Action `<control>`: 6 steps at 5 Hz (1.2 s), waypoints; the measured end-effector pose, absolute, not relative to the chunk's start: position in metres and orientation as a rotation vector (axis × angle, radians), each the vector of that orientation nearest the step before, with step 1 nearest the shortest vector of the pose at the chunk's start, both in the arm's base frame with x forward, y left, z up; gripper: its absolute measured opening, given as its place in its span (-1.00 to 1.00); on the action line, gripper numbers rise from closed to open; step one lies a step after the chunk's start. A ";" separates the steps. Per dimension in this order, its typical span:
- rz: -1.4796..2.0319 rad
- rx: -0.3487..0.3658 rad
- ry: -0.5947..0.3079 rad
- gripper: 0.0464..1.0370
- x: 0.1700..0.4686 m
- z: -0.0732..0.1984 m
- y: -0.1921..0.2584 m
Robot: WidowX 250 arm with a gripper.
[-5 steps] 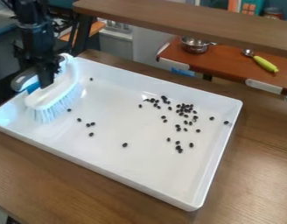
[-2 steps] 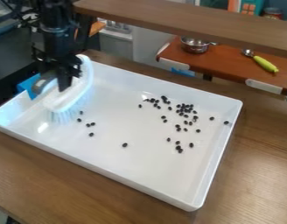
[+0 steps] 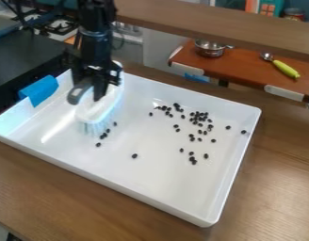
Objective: Sweep into pile
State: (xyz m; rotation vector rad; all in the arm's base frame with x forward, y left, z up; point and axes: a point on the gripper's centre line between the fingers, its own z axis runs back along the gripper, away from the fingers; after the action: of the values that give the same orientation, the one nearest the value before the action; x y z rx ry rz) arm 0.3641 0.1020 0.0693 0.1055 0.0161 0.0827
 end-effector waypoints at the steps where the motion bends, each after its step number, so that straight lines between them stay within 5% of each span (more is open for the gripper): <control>1: 0.090 0.106 0.021 -0.10 0.373 0.069 0.079; 6: 0.067 0.037 0.068 -0.10 0.393 0.070 -0.031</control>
State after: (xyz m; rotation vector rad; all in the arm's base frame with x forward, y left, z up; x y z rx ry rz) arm 0.3926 -0.0305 0.0698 0.0370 0.0680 0.0673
